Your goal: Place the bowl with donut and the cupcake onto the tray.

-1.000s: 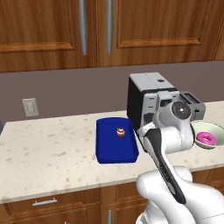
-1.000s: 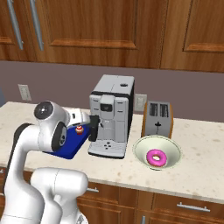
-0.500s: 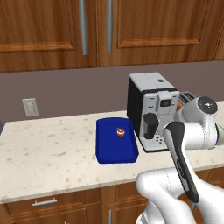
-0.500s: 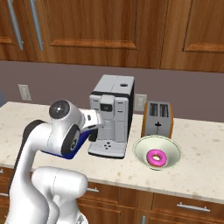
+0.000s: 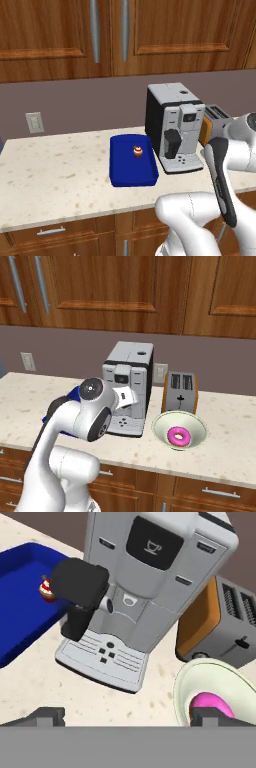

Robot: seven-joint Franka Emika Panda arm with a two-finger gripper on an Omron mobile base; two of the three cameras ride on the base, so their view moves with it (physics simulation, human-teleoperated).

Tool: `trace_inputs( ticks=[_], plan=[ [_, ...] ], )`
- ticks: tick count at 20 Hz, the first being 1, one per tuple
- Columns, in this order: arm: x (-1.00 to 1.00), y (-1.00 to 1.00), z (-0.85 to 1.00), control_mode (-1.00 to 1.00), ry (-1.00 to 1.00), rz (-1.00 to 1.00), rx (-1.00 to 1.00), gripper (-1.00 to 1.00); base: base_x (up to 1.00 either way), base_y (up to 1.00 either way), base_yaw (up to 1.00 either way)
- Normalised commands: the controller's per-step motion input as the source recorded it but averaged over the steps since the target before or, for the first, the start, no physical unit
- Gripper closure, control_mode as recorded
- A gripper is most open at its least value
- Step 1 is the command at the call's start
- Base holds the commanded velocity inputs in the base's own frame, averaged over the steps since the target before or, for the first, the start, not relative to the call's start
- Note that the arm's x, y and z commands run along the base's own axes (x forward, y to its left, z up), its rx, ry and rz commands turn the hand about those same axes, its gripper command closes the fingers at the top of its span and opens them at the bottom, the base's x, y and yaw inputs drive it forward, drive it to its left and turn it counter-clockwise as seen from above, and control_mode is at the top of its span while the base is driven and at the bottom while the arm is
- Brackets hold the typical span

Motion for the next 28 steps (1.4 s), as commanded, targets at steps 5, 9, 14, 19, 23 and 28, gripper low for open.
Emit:
trace_inputs(
  ticks=[5,9,14,19,23,28],
  plan=[
    [0.08,-0.51,-0.36,-1.00,0.03,0.00,-0.11,-1.00,0.00,0.00,0.00],
    [0.21,-0.41,-0.37,-1.00,0.06,0.00,-0.15,-1.00,0.00,0.00,0.00],
    [0.35,-0.28,-0.42,-1.00,0.07,0.00,-0.18,-1.00,0.00,0.00,0.00],
    [0.39,-0.32,-0.29,-1.00,0.05,0.00,-0.11,-1.00,0.00,0.00,0.00],
    [0.25,-0.36,-0.32,-1.00,0.04,0.00,-0.03,-1.00,0.00,0.00,0.00],
    [0.10,-0.32,-0.30,-1.00,0.04,0.00,0.00,-1.00,0.00,0.00,0.00]
  ],
)
